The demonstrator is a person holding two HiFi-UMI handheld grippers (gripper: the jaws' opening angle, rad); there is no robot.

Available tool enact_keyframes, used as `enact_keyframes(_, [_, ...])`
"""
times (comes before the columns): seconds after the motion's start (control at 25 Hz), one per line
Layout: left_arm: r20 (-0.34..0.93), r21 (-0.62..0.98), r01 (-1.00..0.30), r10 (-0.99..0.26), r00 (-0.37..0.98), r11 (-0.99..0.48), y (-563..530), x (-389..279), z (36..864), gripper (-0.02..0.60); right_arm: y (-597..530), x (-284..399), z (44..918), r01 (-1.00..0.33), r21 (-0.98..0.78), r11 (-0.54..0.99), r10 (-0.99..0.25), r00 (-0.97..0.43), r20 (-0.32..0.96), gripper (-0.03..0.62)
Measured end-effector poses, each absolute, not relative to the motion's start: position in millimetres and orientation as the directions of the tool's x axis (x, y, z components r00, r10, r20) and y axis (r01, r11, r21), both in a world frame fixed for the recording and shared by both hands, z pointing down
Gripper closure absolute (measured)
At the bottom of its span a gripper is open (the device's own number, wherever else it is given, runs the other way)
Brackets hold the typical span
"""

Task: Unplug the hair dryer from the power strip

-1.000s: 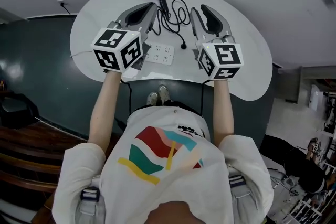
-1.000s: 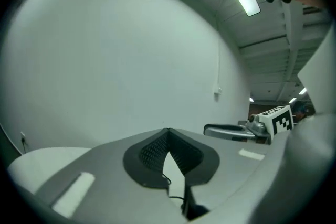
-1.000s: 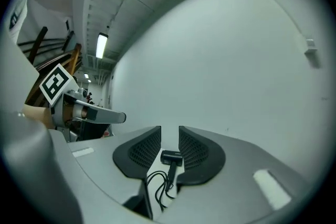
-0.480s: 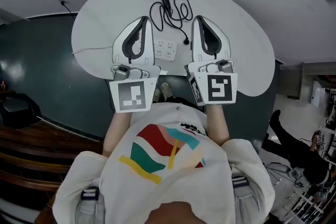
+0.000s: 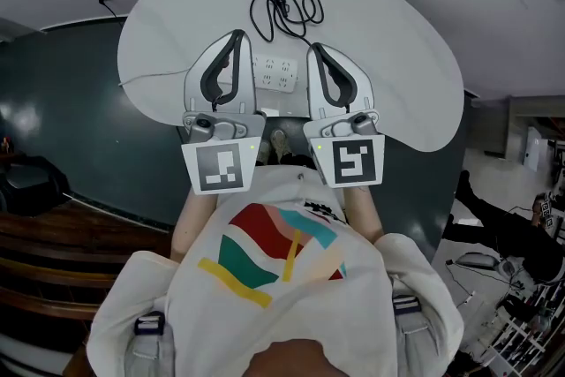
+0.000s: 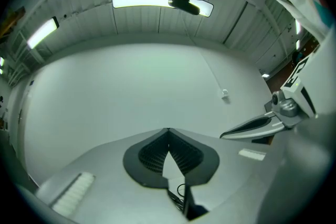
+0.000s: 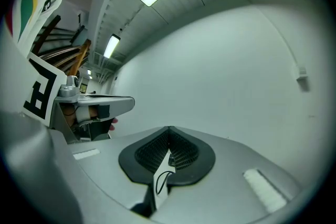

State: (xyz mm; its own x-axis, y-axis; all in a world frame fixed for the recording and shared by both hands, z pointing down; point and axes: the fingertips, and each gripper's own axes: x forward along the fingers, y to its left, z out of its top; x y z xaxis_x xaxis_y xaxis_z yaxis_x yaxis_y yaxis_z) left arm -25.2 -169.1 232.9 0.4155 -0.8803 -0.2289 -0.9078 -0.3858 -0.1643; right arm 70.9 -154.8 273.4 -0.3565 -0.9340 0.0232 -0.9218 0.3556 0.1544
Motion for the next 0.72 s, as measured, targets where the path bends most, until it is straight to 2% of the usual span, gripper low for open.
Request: enact_keyframes(0.72, [-0.225,-0.195,-0.91,-0.887,0.404,-0.365,-171.7,-30.3,232.2,0.581,-164.3,85.6,274.6,-0.921,0.183,0.343,-0.939,-0.343,0.032,0.582])
